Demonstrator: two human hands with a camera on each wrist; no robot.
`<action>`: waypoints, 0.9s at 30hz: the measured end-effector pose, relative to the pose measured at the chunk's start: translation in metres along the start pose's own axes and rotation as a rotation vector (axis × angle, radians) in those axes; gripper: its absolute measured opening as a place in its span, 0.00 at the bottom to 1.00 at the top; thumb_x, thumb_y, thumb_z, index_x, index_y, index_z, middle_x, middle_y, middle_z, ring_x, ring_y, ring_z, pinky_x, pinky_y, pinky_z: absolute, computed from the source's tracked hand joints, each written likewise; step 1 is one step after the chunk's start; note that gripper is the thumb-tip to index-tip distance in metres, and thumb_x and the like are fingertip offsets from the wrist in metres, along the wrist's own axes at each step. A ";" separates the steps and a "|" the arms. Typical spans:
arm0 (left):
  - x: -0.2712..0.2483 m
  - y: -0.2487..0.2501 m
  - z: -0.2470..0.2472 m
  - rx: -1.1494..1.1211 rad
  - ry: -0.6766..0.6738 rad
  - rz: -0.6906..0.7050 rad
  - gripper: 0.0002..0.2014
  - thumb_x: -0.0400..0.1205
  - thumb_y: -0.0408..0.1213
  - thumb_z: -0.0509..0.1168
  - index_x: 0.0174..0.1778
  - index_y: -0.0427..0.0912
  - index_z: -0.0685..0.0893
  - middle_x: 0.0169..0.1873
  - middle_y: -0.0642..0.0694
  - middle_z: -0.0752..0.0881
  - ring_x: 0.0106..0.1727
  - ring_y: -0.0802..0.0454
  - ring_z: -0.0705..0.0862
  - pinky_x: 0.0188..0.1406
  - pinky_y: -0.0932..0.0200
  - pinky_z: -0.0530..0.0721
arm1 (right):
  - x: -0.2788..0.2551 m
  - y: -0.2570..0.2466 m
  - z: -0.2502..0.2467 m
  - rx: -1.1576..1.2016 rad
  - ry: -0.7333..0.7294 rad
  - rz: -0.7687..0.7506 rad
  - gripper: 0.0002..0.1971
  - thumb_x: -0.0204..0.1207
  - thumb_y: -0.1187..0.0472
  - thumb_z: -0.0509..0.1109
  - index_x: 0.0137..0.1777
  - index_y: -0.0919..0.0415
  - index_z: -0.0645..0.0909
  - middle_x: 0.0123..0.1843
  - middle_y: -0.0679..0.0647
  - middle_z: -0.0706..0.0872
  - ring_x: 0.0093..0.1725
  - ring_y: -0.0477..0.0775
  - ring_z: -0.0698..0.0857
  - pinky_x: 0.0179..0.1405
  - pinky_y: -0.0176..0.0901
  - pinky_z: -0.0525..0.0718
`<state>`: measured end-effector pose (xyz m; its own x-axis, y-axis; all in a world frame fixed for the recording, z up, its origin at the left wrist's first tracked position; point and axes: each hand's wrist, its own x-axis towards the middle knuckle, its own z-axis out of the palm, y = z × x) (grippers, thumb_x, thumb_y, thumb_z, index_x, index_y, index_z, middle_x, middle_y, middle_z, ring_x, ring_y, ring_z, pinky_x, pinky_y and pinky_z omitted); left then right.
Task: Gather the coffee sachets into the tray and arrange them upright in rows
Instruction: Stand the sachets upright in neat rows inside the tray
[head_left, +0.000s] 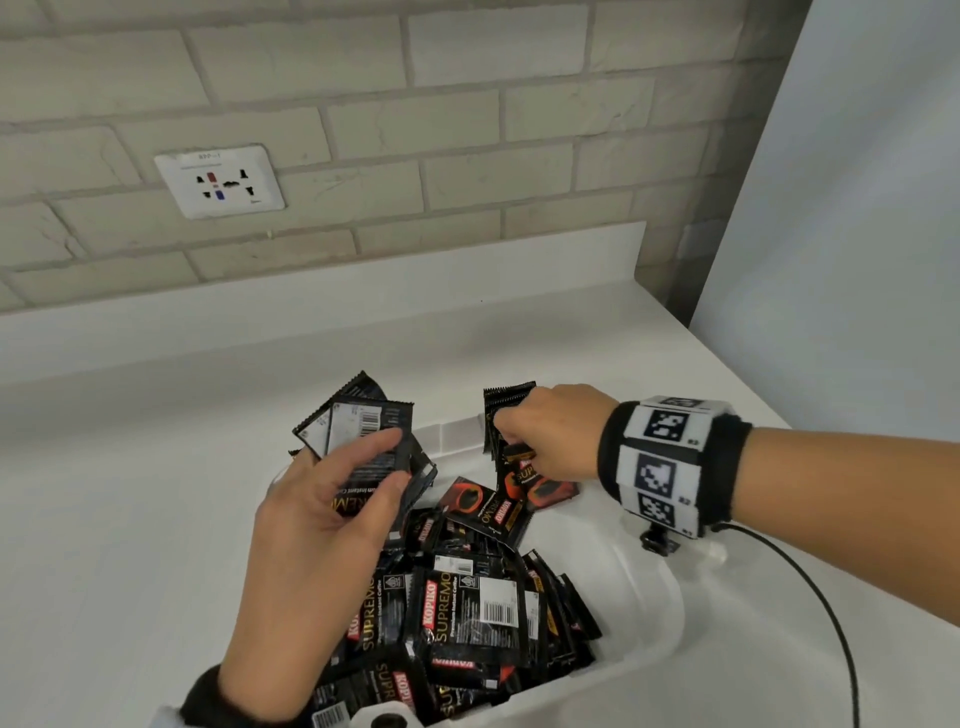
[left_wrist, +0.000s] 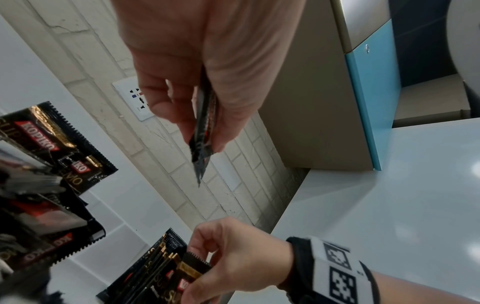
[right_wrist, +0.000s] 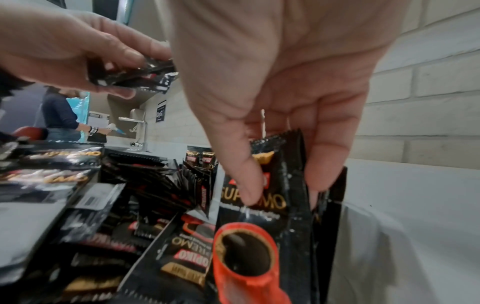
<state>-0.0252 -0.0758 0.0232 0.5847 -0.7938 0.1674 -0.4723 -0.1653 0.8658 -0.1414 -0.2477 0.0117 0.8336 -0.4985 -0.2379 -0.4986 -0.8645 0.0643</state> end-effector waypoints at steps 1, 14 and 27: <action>0.000 -0.001 0.000 -0.002 -0.001 -0.003 0.27 0.74 0.41 0.70 0.38 0.90 0.74 0.52 0.53 0.83 0.55 0.24 0.77 0.67 0.40 0.74 | 0.002 -0.001 0.000 0.003 0.009 0.008 0.08 0.75 0.69 0.61 0.53 0.59 0.74 0.48 0.56 0.80 0.37 0.54 0.73 0.23 0.38 0.63; 0.003 -0.013 0.002 -0.062 -0.121 -0.031 0.20 0.80 0.31 0.63 0.49 0.68 0.81 0.47 0.57 0.84 0.10 0.60 0.66 0.22 0.76 0.74 | -0.010 0.005 0.000 -0.092 0.044 0.054 0.17 0.76 0.58 0.65 0.63 0.55 0.68 0.57 0.53 0.79 0.49 0.57 0.81 0.33 0.44 0.69; 0.014 -0.010 0.014 -0.413 -0.189 -0.041 0.44 0.78 0.28 0.68 0.62 0.88 0.56 0.76 0.51 0.70 0.77 0.54 0.68 0.77 0.49 0.65 | -0.067 0.027 -0.031 0.407 0.278 0.210 0.12 0.72 0.42 0.67 0.54 0.40 0.75 0.48 0.36 0.81 0.44 0.39 0.79 0.44 0.41 0.76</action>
<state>-0.0216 -0.0935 0.0102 0.4487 -0.8906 0.0737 -0.1267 0.0182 0.9918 -0.2037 -0.2399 0.0595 0.7100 -0.7041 0.0090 -0.6672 -0.6768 -0.3112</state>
